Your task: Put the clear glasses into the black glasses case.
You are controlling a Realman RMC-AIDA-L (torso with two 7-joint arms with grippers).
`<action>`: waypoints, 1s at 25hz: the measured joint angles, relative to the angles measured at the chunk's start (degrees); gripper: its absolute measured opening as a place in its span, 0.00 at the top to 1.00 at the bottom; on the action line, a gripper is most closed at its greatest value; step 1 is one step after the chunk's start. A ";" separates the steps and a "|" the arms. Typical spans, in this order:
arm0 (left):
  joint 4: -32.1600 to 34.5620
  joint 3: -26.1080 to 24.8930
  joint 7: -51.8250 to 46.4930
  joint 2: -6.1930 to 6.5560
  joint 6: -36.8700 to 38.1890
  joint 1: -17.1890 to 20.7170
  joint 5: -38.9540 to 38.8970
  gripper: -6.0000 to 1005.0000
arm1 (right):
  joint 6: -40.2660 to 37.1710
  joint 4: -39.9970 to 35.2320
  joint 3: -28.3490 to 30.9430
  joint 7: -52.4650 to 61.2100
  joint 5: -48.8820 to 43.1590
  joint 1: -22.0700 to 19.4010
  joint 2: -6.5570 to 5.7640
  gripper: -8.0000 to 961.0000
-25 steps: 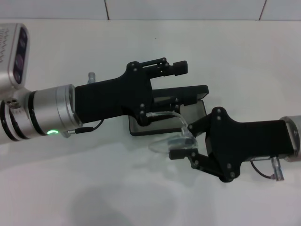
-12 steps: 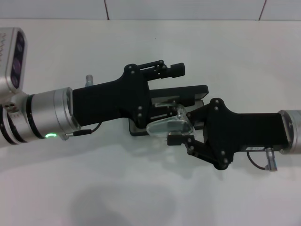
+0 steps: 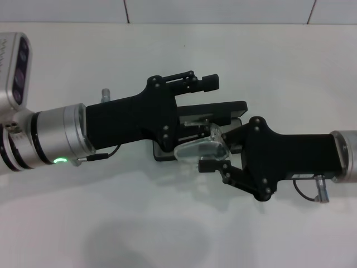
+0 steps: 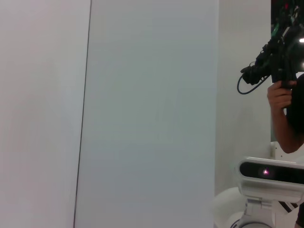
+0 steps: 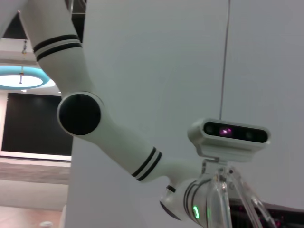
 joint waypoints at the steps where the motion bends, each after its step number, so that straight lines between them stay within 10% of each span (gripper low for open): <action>1: 0.00 0.01 0.00 0.00 0.00 0.00 0.00 0.38 | 0.05 0.01 0.06 0.19 0.02 0.00 0.03 0.79; 18: 0.00 -0.83 2.03 0.00 -1.01 0.48 0.01 0.38 | 0.96 -0.85 0.19 -0.11 -0.14 -1.09 -0.34 0.78; 25: -1.82 -13.07 5.30 0.14 -4.43 3.46 -0.19 0.38 | 9.35 -13.65 -0.23 1.65 -2.77 -7.86 -0.59 0.78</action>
